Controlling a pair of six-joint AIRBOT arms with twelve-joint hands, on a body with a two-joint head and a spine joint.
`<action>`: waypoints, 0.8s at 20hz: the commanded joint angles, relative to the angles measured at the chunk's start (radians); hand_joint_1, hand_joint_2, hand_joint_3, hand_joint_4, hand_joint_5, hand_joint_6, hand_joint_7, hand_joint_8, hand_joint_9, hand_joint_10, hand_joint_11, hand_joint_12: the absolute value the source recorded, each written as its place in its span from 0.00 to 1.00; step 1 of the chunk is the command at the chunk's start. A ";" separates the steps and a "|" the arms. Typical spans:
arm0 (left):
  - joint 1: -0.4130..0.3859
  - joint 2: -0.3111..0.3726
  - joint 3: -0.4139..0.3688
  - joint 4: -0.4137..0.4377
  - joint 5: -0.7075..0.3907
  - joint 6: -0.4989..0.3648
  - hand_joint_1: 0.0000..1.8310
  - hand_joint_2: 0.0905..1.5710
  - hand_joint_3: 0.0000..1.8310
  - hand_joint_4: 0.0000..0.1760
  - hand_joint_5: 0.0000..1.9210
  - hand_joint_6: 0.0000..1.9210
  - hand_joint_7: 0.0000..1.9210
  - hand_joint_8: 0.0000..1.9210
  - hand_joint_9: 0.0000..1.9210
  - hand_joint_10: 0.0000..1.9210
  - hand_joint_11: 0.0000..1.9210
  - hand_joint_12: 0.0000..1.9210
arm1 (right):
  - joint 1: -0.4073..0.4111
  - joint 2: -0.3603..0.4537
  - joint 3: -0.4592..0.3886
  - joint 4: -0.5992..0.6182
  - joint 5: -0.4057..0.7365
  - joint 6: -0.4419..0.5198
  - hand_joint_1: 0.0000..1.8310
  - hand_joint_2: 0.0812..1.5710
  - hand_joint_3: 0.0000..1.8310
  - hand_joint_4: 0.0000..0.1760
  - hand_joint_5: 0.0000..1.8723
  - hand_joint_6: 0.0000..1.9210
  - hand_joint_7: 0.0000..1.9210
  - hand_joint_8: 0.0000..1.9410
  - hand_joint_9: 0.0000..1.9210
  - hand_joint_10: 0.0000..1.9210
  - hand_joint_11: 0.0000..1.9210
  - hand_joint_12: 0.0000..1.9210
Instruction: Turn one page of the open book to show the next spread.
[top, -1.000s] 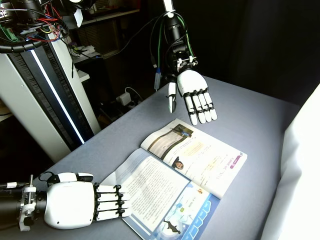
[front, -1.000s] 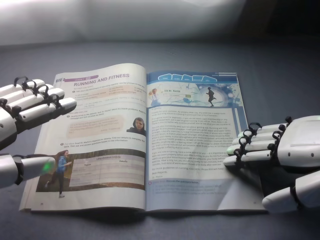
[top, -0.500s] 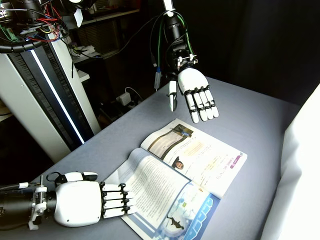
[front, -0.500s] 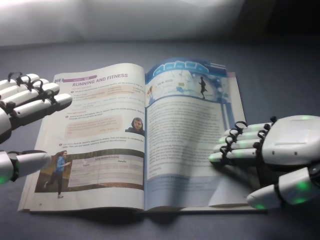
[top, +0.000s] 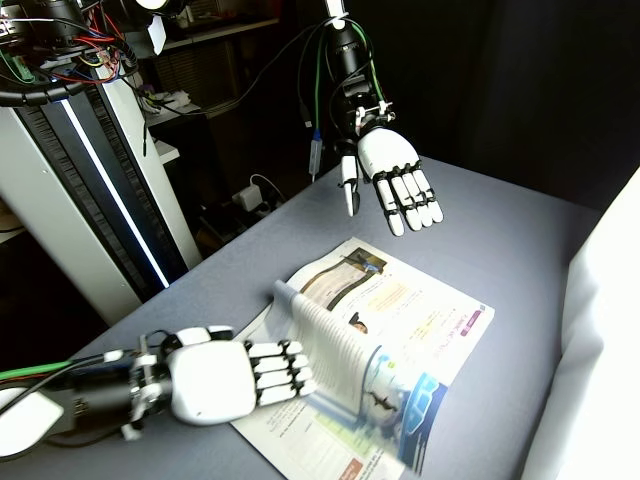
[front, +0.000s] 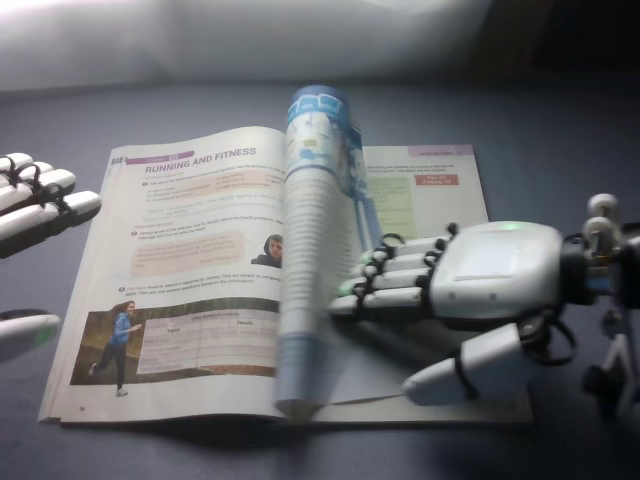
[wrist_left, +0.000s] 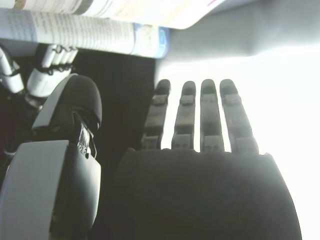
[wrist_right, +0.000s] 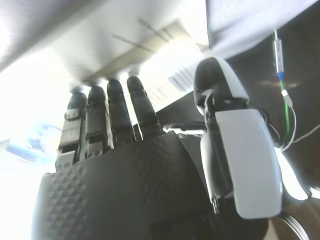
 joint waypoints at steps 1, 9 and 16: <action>0.004 0.007 -0.001 -0.030 -0.138 0.000 0.09 0.87 0.00 0.24 0.03 0.00 0.00 0.00 0.00 0.00 0.00 0.00 | 0.012 -0.009 0.009 0.066 0.083 -0.022 0.00 0.81 0.00 0.00 0.01 0.00 0.00 0.00 0.00 0.00 0.00 0.00; 0.040 -0.003 -0.006 -0.048 -0.146 0.001 0.06 0.89 0.00 0.06 0.04 0.00 0.00 0.00 0.00 0.00 0.00 0.00 | 0.083 -0.141 0.079 0.250 0.199 -0.149 0.00 0.79 0.00 0.00 0.00 0.00 0.00 0.00 0.00 0.00 0.00 0.00; 0.040 -0.026 0.010 -0.034 -0.125 -0.008 0.17 0.89 0.01 0.00 0.00 0.00 0.00 0.00 0.00 0.00 0.00 0.00 | 0.156 -0.252 0.134 0.302 0.275 -0.190 0.00 0.77 0.00 0.00 0.01 0.00 0.00 0.00 0.00 0.00 0.00 0.00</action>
